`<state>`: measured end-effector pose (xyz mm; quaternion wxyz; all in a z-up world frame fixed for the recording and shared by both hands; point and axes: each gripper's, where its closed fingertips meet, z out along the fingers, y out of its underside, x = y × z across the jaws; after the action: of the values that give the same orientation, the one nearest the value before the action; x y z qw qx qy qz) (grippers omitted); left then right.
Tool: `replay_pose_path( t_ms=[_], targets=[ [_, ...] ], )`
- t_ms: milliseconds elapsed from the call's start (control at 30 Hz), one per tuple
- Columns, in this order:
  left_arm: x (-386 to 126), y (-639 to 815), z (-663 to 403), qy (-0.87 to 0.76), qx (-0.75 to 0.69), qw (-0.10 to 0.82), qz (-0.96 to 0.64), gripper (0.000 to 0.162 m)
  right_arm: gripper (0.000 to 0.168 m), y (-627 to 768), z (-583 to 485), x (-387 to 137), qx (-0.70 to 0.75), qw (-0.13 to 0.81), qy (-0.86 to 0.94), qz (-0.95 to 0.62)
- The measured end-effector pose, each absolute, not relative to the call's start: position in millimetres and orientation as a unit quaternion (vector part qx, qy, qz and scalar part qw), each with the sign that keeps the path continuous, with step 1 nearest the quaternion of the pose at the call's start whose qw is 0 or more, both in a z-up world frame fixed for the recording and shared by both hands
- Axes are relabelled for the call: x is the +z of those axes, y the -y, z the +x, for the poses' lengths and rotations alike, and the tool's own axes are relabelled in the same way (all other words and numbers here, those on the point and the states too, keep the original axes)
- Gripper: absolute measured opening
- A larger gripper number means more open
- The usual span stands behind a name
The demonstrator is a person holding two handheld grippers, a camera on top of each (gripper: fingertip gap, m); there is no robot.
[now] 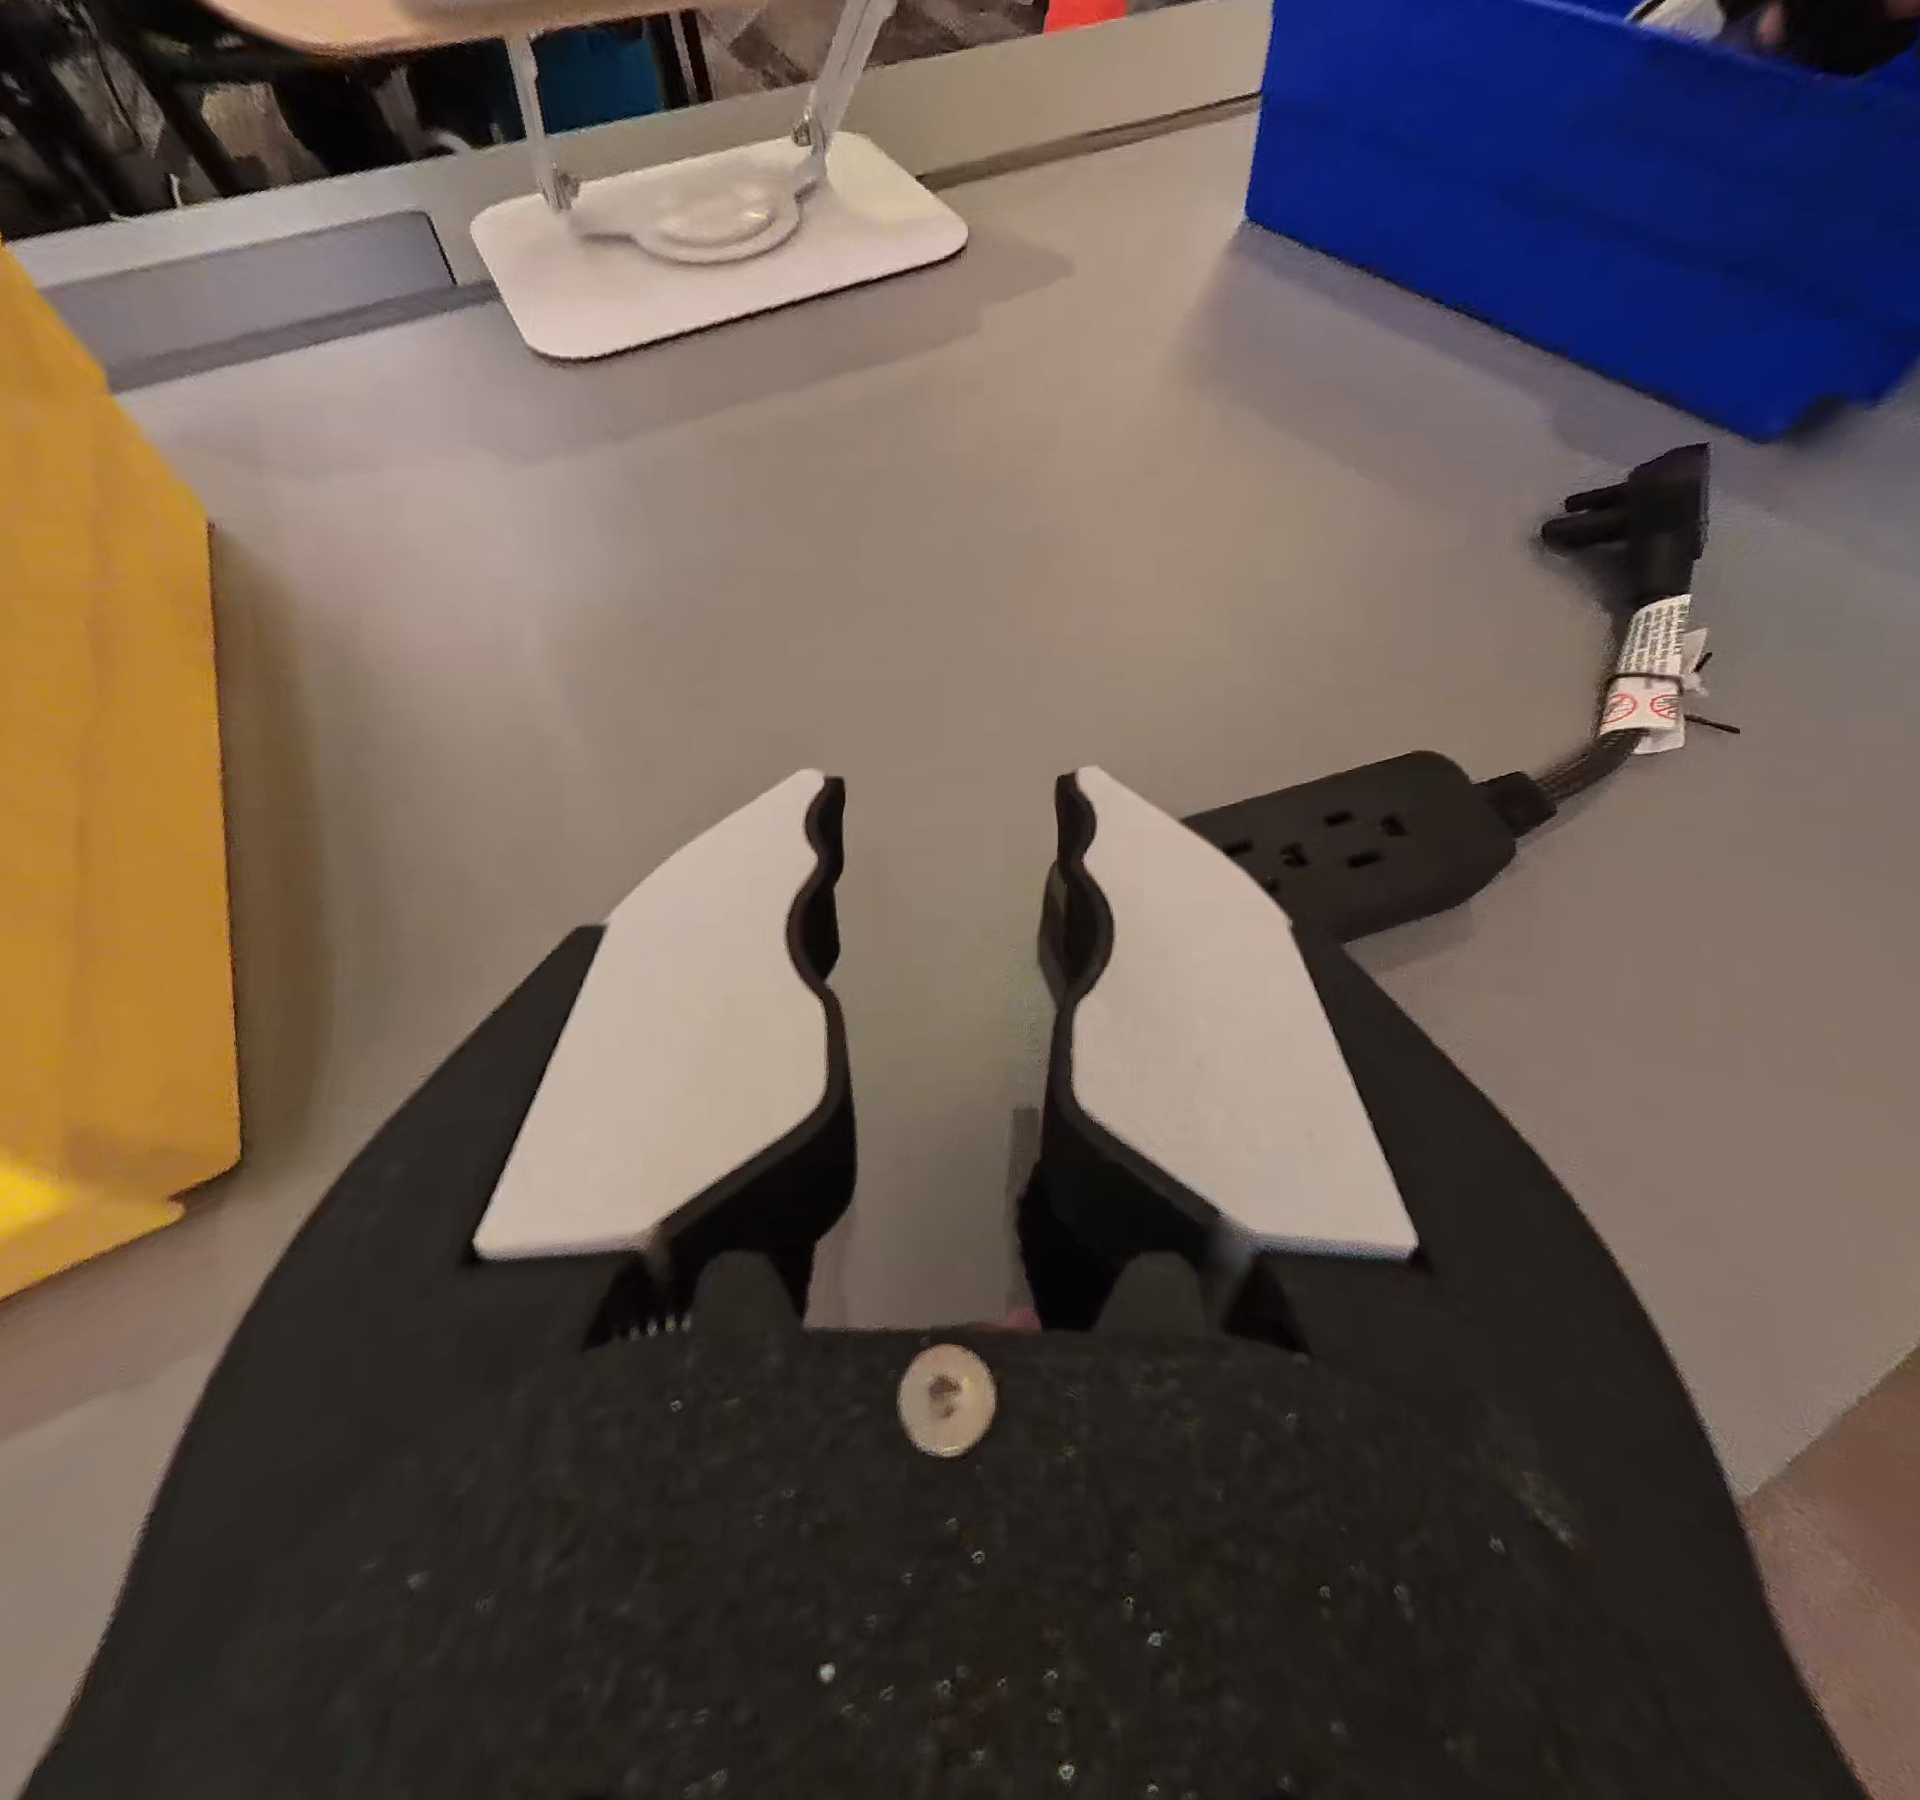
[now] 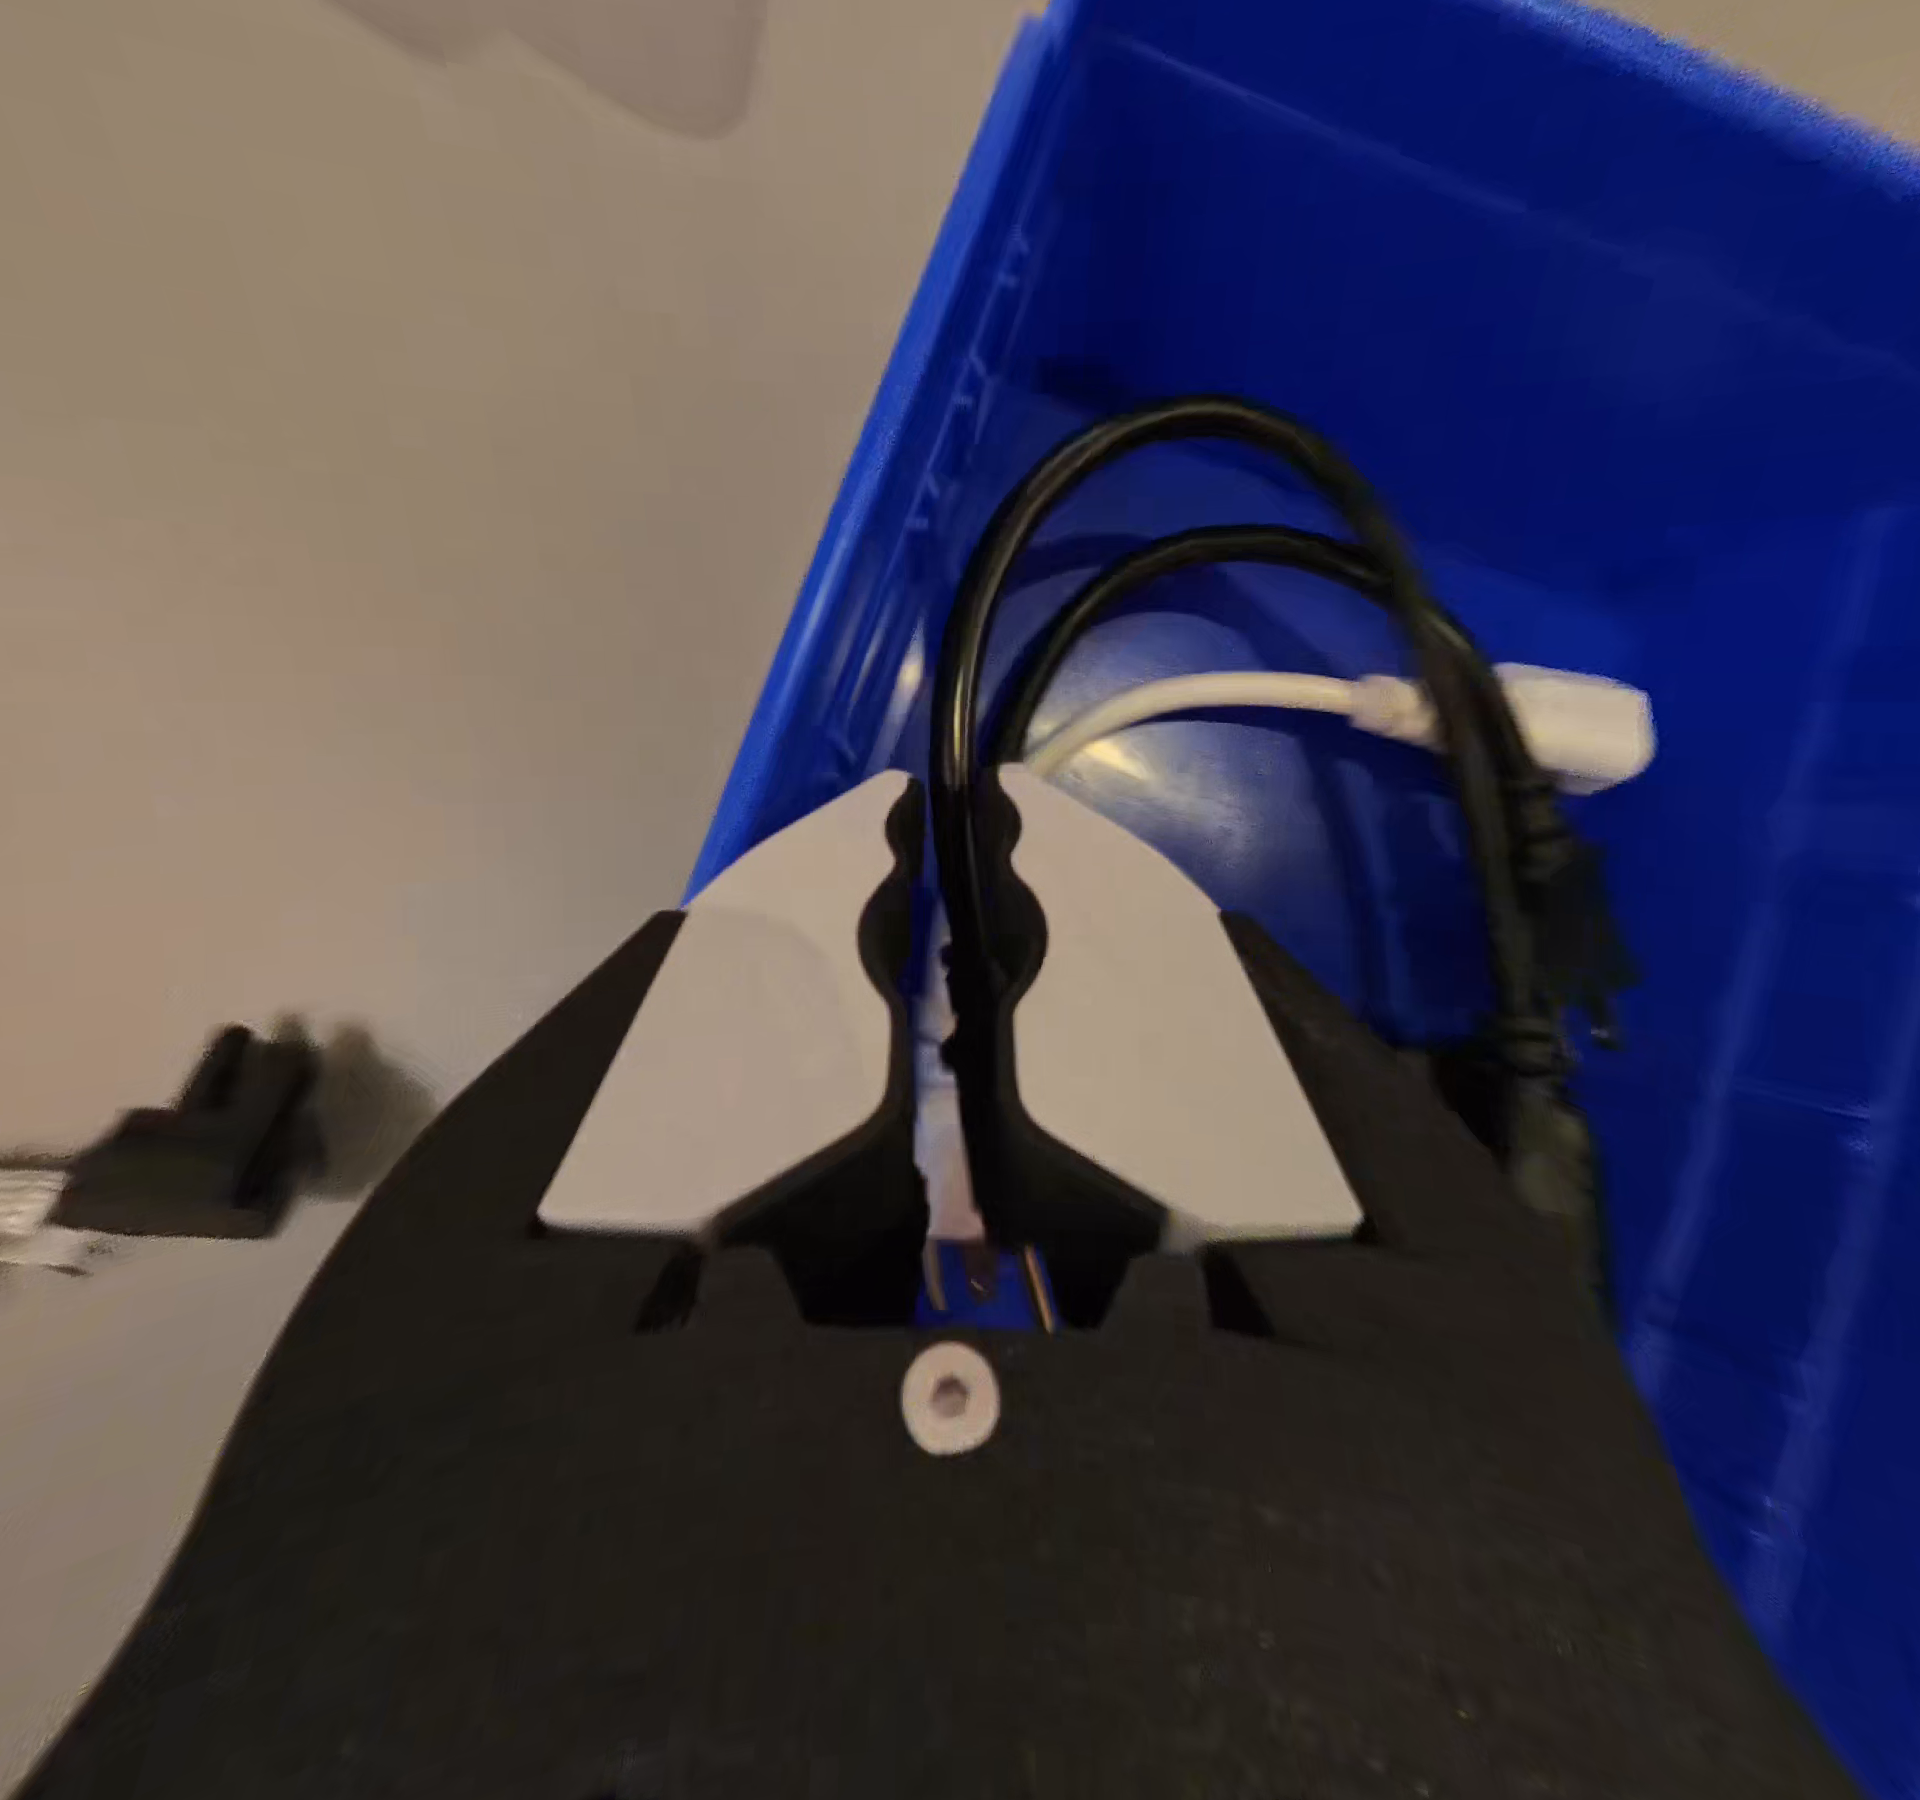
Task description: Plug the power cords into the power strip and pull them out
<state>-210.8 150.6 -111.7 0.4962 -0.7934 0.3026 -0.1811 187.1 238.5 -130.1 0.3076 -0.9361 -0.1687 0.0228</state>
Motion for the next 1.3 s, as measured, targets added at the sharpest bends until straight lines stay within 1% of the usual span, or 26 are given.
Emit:
replay_pose_path(
  t_ms=[67, 133, 200, 300, 400, 467, 533, 600, 667, 733, 800, 833, 933, 967, 1033, 1167, 1300],
  targets=[
    [-117.0, -151.4, -212.0, -0.300, -0.185, 0.490, -0.797, 0.039, 0.014, -241.5, 184.0, -123.1, 0.095, 0.343, 0.120, -0.927],
    [-123.0, -151.0, -213.8, -0.301, -0.187, 0.481, -0.802, 0.039, 0.020, -238.6, 191.2, -103.8, 0.121, 0.379, 0.087, -0.913],
    [-127.1, -150.5, -216.5, -0.301, -0.187, 0.477, -0.804, 0.039, 0.027, -229.1, 198.5, -73.1, 0.114, 0.427, 0.078, -0.894],
    [-130.7, -150.5, -220.9, -0.298, -0.191, 0.471, -0.808, 0.040, 0.029, -199.9, 190.4, -21.8, 0.099, 0.498, 0.103, -0.855],
    [-130.5, -150.5, -226.3, -0.287, -0.199, 0.466, -0.813, 0.043, 0.030, -160.7, 173.7, 0.8, 0.094, 0.543, 0.121, -0.826],
    [-125.0, -150.5, -233.7, -0.273, -0.204, 0.470, -0.814, 0.044, 0.032, -136.4, 165.7, -7.6, 0.104, 0.562, 0.112, -0.813],
    [-116.9, -150.6, -250.4, -0.254, -0.198, 0.475, -0.819, 0.049, 0.035, -112.3, 166.1, -34.7, 0.113, 0.567, 0.079, -0.812],
    [-111.5, -147.0, -279.9, -0.221, -0.186, 0.480, -0.828, 0.054, 0.033, -88.6, 164.7, -61.5, 0.133, 0.588, 0.035, -0.797],
    [-115.3, -137.5, -320.1, -0.183, -0.166, 0.481, -0.841, 0.054, 0.034, -66.7, 163.4, -88.2, 0.127, 0.586, 0.014, -0.800],
    [-130.2, -125.8, -365.7, -0.142, -0.134, 0.476, -0.857, 0.054, 0.034, -51.2, 167.4, -108.6, 0.086, 0.576, 0.004, -0.813],
    [-143.9, -114.8, -398.5, -0.093, -0.142, 0.455, -0.874, 0.055, 0.035, -49.7, 165.4, -113.5, 0.086, 0.571, 0.010, -0.816],
    [-142.2, -113.9, -406.3, -0.073, -0.165, 0.447, -0.876, 0.055, 0.036, -52.8, 166.7, -114.6, 0.087, 0.569, 0.010, -0.817],
    [-127.8, -124.7, -415.1, -0.054, -0.214, 0.487, -0.845, 0.057, 0.043, -62.0, 171.5, -126.6, 0.085, 0.551, 0.020, -0.830],
    [-130.4, -126.5, -415.1, -0.052, -0.220, 0.482, -0.846, 0.058, 0.043, -63.6, 174.7, -130.6, 0.078, 0.545, 0.021, -0.835],
    [-134.0, -126.5, -407.7, -0.061, -0.231, 0.468, -0.851, 0.058, 0.043, -64.4, 181.1, -133.4, 0.065, 0.544, 0.015, -0.837],
    [-136.4, -125.1, -388.4, -0.097, -0.232, 0.470, -0.846, 0.058, 0.044, -60.6, 180.8, -136.8, 0.084, 0.539, 0.005, -0.838],
    [-140.1, -130.4, -376.1, -0.133, -0.217, 0.470, -0.846, 0.057, 0.045, -55.9, 180.9, -141.5, 0.073, 0.528, 0.013, -0.846]
  ],
)
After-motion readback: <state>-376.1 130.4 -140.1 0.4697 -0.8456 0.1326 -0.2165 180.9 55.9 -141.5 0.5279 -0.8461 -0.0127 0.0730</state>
